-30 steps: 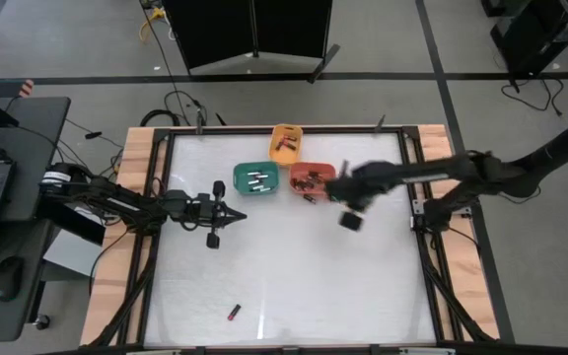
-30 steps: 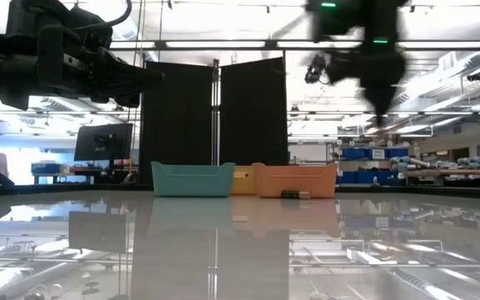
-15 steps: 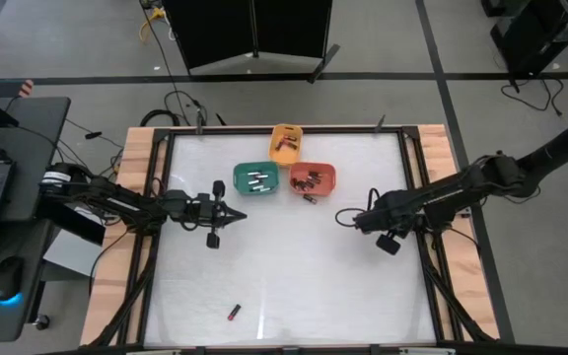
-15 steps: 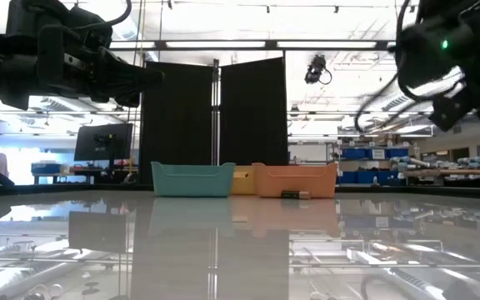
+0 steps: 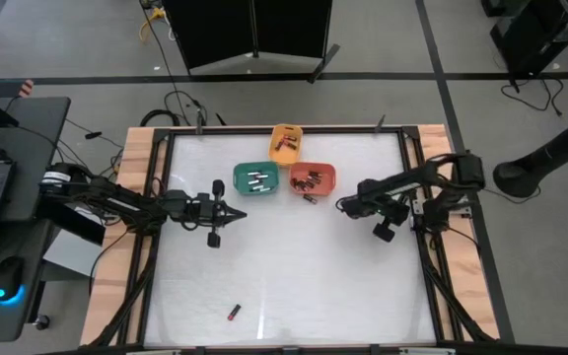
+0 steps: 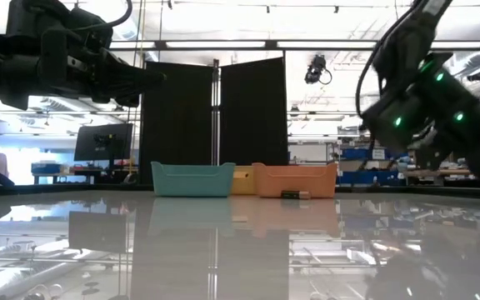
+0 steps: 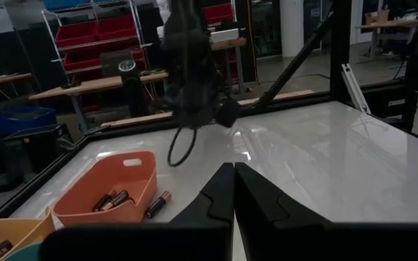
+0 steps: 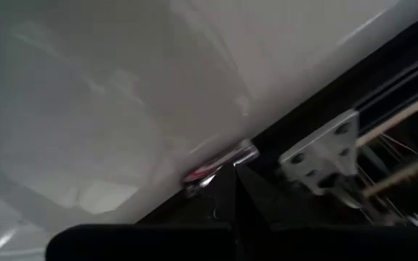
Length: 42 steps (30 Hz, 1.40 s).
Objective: Sort batteries
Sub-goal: Put the silver battery into the green bin
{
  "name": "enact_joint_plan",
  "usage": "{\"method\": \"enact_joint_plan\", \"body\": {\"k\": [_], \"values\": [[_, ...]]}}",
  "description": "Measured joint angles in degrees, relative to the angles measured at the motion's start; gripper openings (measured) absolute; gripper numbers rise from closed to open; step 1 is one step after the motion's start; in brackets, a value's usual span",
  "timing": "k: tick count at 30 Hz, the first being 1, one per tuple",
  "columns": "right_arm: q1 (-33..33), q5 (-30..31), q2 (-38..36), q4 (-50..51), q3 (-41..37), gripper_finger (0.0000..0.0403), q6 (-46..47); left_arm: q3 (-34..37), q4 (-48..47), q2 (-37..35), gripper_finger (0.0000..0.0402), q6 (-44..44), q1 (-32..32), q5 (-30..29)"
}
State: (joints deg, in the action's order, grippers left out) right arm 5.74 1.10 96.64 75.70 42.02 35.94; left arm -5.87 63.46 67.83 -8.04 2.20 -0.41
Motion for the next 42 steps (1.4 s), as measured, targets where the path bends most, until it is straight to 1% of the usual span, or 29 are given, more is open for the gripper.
{"method": "enact_joint_plan", "body": {"k": [4, 9, 17, 28, 33, 37, 42], "values": [[4.3, 3.0, 4.5, 0.2, 0.5, 0.0008, -3.2, 0.0, 0.0, 0.0, 0.0017, -0.5, 0.0, -0.3], [8.2, 6.7, 8.4, 2.1, 1.2, 0.0008, -6.2, 0.0, -0.1, 0.0, 0.0017, -0.5, 0.0, -0.7], [10.7, 7.0, 10.6, 2.6, 1.0, 0.0008, -10.4, 0.0, -0.6, 0.0, 0.0017, -0.5, 0.0, -1.0], [12.0, 3.4, 11.1, 1.2, 0.6, 0.0008, -15.1, 0.0, -1.5, 0.0, 0.0017, -0.5, 0.0, -1.0], [13.3, 0.4, 11.1, -1.6, -0.5, 0.0008, -19.4, 0.0, -1.6, 0.0, 0.0017, -0.5, 0.0, -1.0], [14.7, 0.0, 10.9, -2.6, -1.9, 0.0008, -19.8, 0.0, -1.7, 0.0, 0.0017, -0.5, 0.0, -1.1], [14.9, -0.6, 11.0, -2.1, -1.2, 0.0008, -21.1, 0.0, -1.6, 0.0, 0.0017, -0.5, 0.0, -1.1]]}}
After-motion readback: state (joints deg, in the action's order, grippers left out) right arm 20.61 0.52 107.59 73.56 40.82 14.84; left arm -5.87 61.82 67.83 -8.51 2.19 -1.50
